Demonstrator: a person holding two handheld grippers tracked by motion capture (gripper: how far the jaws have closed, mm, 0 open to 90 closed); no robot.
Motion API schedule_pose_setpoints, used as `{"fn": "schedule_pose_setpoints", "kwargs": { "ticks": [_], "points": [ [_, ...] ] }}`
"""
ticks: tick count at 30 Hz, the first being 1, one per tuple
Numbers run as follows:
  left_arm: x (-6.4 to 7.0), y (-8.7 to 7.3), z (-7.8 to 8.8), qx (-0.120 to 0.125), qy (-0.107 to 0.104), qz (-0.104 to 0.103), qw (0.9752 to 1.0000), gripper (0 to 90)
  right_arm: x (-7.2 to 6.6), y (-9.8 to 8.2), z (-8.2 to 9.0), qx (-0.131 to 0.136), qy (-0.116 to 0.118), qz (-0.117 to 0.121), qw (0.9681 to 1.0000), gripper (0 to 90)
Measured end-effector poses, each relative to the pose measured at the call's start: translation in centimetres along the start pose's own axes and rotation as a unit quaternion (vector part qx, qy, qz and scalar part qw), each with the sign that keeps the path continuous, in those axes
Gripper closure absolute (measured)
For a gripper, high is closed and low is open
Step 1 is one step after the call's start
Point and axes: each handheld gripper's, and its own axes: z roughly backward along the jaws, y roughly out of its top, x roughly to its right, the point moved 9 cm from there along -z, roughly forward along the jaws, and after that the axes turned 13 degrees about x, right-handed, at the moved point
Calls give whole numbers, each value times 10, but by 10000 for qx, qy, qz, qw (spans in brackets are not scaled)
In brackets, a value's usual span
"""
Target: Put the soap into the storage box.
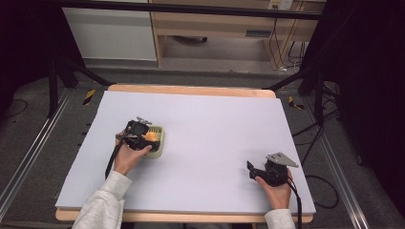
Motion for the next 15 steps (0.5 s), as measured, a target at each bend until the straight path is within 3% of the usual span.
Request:
{"fn": "schedule_pose_setpoints", "kwargs": {
  "ticks": [15],
  "points": [
    [0,0,-2,53,28,25,10000,251,-1,0,0,-22,8,-19,10000,141]
  ]
}}
